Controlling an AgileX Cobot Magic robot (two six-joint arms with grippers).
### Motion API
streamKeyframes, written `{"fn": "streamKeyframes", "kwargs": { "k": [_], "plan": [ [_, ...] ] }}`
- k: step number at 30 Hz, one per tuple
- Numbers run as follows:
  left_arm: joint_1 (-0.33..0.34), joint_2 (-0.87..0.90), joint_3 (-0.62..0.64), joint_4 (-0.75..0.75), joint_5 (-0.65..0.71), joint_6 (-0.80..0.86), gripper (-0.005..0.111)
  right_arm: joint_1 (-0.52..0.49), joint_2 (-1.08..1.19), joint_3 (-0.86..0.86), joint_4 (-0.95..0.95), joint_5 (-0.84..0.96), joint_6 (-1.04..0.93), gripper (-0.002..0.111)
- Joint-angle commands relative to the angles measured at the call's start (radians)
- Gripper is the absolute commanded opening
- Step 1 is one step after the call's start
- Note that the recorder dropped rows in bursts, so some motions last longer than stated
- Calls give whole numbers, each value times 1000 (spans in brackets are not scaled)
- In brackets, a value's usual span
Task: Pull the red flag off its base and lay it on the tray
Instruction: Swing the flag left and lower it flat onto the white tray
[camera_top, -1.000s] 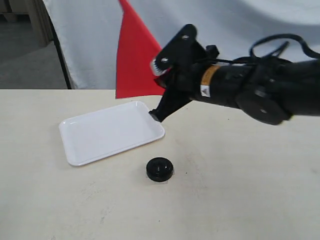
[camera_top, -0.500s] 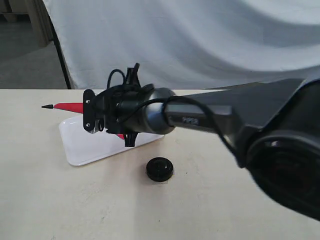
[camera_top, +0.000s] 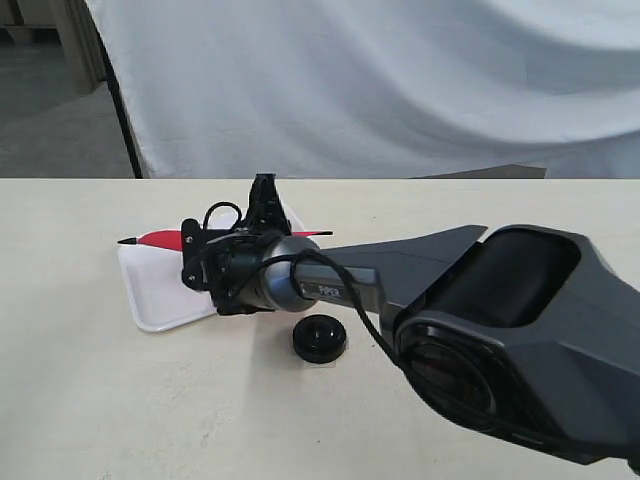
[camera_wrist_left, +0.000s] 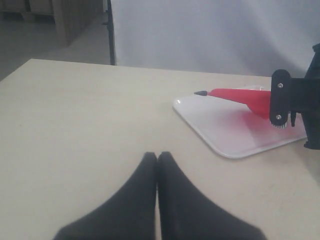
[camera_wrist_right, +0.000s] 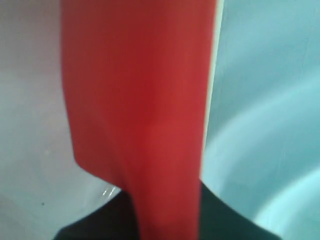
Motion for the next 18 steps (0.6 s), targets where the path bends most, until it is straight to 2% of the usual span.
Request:
{"fn": "streamKeyframes", "kwargs": {
  "k": [1, 3, 5, 7, 10, 12, 14, 18],
  "plan": [
    [-4, -2, 2, 0, -4, 3, 0, -11, 11, -9, -40, 4, 38, 1],
    [-4, -2, 2, 0, -4, 3, 0, -11, 14, -9, -40, 2, 70, 3],
    [-4, -2, 2, 0, -4, 3, 0, -11, 14, -9, -38, 2, 98, 14],
    [-4, -2, 2, 0, -4, 3, 0, -11, 14, -9, -36, 2, 113, 34],
    [-4, -2, 2, 0, -4, 3, 0, -11, 14, -7, -23, 1, 113, 71],
    [-4, -2, 2, 0, -4, 3, 0, -7, 14, -7, -12, 1, 113, 83],
    [-4, -2, 2, 0, -4, 3, 0, -2, 14, -7, 23, -2, 117, 83],
    [-4, -2, 2, 0, -4, 3, 0, 4, 10, -7, 72, 3, 113, 69]
  ]
}}
